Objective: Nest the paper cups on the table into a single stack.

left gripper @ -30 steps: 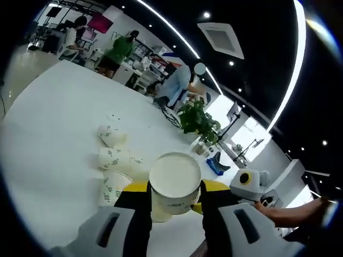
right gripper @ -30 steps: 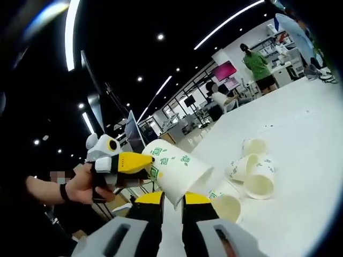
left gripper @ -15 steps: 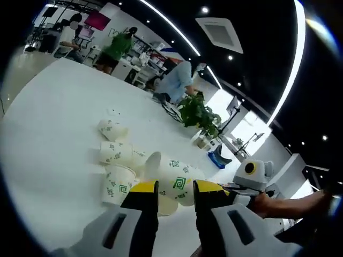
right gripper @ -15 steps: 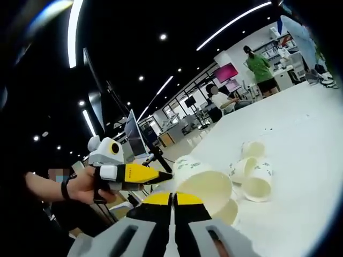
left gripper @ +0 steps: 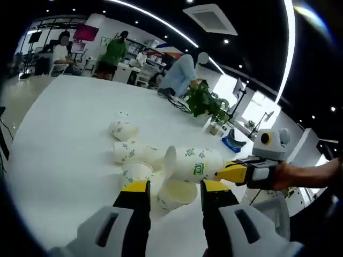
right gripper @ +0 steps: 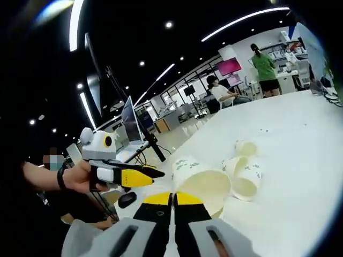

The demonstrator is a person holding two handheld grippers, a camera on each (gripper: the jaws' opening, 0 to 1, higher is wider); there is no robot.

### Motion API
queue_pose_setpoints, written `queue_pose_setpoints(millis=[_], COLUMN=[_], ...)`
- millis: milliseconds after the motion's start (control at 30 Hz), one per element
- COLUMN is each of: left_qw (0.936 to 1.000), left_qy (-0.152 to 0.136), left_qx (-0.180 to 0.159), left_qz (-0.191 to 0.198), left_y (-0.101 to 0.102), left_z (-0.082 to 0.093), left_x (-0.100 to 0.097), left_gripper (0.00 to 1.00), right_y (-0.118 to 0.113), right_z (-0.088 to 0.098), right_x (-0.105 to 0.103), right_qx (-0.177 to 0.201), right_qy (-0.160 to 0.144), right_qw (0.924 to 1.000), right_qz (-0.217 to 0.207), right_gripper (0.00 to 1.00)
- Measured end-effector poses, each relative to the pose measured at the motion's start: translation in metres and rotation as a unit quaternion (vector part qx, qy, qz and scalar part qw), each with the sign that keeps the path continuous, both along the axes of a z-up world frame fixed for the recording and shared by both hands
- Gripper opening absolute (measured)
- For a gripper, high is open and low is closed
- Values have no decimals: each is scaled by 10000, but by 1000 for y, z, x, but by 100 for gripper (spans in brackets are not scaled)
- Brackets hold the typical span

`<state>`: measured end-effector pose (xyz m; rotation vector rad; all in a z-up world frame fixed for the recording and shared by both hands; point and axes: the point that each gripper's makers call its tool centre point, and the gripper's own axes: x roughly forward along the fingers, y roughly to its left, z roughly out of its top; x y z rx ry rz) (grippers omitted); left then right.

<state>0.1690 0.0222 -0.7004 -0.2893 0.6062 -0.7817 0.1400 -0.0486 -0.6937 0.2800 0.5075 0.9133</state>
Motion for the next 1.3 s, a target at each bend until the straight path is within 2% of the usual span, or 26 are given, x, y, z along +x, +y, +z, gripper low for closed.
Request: queue_pose_setpoints(millis=[200, 267, 367, 467, 533, 567, 800, 900, 1033, 1200, 1233, 1300], left_qw=[9999, 9997, 9993, 9990, 9989, 9988, 9985, 9983, 9980, 9980, 9980, 9979], left_qy=[-14, -64, -101, -100, -104, -99, -119, -129, -137, -140, -141, -146], left_qx=[122, 218, 351, 429, 462, 469, 528, 568, 610, 615, 615, 624], left_qz=[9, 28, 5, -31, -32, -25, 46, 42, 31, 41, 36, 36], left_y=[6, 9, 7, 9, 9, 9, 13, 14, 15, 17, 17, 18], left_z=[-5, -8, -11, -15, -17, -18, -21, -23, -25, -26, -26, -26], left_x=[-4, -7, -13, -14, -17, -19, -24, -25, -27, -26, -26, -27], left_gripper=[36, 36, 38, 39, 39, 39, 40, 40, 40, 40, 40, 40], right_y=[-7, -10, -14, -16, -18, -16, -18, -20, -20, -22, -23, -23], right_z=[-2, -2, -3, -6, -10, -10, -20, -23, -27, -28, -29, -30], right_x=[-6, -6, -3, -3, -3, -1, -4, 1, 2, 2, 1, -1], right_qx=[-725, -1028, -1270, -1576, -1947, -1987, -2986, -3146, -3513, -3835, -3949, -4075], right_qy=[-146, -227, -259, -310, -387, -401, -605, -618, -711, -818, -858, -902], right_qw=[9965, 9930, 9894, 9833, 9743, 9738, 9364, 9297, 9098, 8897, 8818, 8726], right_qz=[391, 529, 660, 851, 1068, 1031, 1740, 1813, 2094, 2338, 2433, 2538], right_gripper=[0, 0, 0, 0, 0, 0, 0, 0, 0, 0, 0, 0])
